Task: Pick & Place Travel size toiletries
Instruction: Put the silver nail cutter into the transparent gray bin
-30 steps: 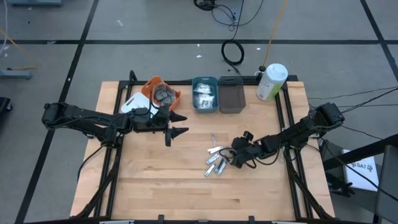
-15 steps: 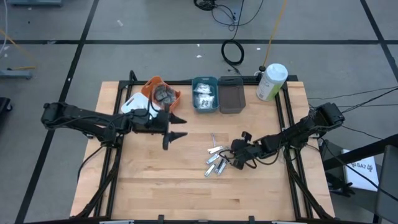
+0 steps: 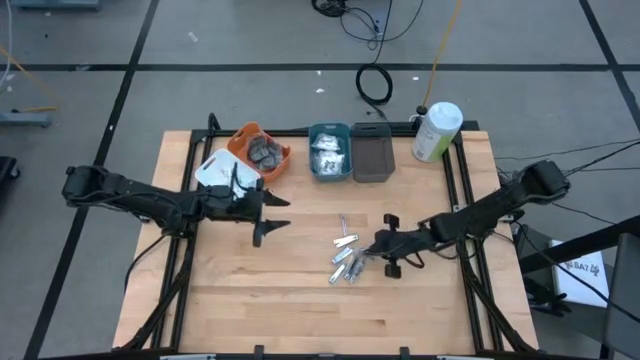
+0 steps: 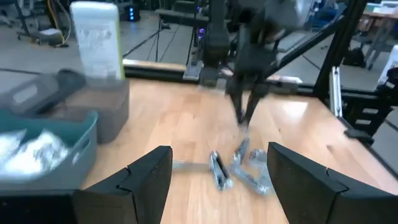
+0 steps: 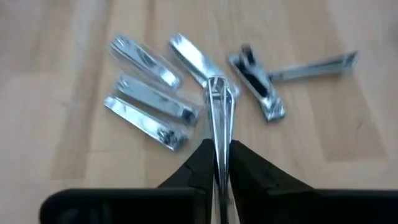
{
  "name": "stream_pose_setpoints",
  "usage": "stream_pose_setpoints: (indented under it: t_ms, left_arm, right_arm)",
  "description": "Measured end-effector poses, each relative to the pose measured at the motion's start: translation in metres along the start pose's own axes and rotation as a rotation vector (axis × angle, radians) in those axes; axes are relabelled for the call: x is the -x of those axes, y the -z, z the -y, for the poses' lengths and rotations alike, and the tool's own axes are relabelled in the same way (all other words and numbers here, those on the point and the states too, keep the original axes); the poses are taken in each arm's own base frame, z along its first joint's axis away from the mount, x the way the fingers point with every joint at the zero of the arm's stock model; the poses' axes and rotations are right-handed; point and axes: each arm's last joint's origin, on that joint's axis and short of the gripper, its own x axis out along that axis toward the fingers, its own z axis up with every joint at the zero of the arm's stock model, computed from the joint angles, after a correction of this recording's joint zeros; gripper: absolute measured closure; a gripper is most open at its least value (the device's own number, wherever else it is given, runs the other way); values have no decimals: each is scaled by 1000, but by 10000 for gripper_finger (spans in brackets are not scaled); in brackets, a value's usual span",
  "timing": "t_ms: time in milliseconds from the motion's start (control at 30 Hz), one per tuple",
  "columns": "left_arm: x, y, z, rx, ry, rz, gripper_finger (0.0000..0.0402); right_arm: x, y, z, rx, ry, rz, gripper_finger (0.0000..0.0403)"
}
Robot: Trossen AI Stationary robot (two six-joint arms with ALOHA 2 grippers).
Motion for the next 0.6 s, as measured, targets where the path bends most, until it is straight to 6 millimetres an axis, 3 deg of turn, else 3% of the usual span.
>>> stream_pose_setpoints:
  t_ms: [400,600]
  left_arm:
    - [55,58,-6,60,28,139,147]
    - [56,61,-6,82,10,96,146]
  right_arm:
    - [49,-23,-2,98,-96,224,378]
    - [66,-26,0,145,-163,307,382]
